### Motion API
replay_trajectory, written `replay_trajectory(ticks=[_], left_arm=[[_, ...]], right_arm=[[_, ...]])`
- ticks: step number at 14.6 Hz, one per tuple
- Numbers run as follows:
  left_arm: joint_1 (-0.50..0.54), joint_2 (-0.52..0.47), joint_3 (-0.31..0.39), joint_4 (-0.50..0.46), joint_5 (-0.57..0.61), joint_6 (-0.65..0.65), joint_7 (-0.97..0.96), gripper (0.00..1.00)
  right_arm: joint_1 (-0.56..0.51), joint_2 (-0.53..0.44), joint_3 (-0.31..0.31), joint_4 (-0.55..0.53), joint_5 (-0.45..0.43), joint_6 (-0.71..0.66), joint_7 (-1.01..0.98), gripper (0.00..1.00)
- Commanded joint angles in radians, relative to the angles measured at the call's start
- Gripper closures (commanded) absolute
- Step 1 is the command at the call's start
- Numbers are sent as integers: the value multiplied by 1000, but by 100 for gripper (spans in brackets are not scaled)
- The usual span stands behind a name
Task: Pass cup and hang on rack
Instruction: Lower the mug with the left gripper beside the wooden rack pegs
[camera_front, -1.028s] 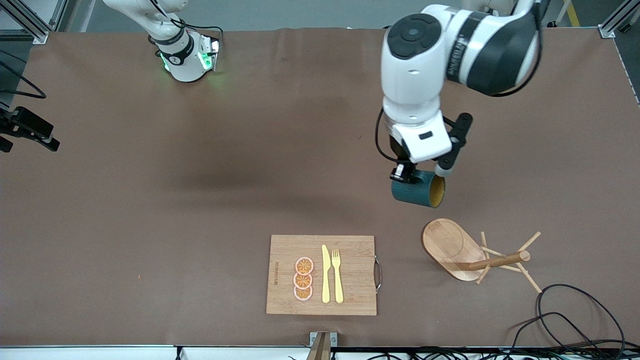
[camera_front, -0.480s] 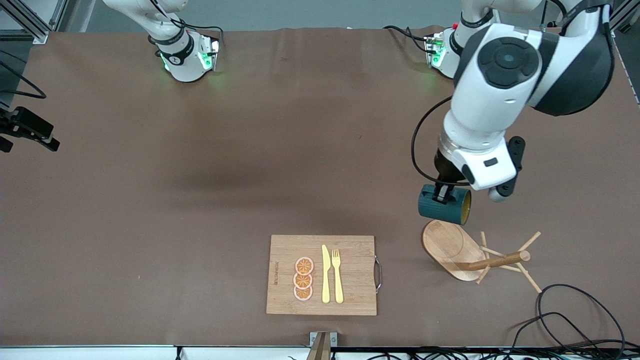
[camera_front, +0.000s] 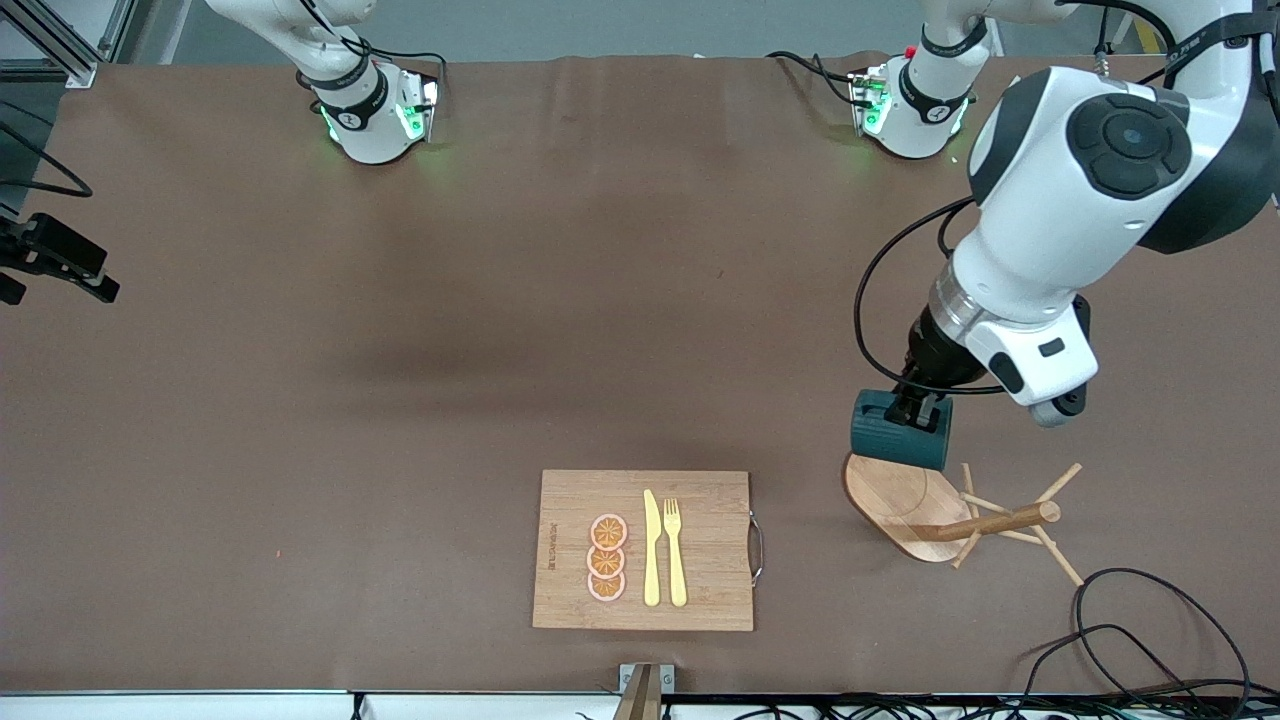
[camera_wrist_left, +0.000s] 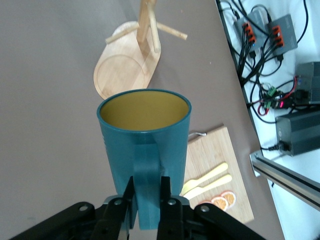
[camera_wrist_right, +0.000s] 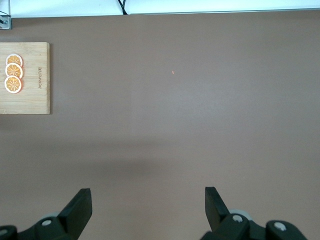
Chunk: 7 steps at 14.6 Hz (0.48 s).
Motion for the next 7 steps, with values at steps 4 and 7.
replay_trajectory(ticks=[4, 7], left_arm=[[123, -20, -4, -30, -274, 24, 197, 100], [198, 10, -1, -30, -464, 24, 296, 100]], right_arm=[[-15, 5, 12, 11, 9, -6, 11, 0], [-15, 5, 12, 11, 9, -6, 11, 0]])
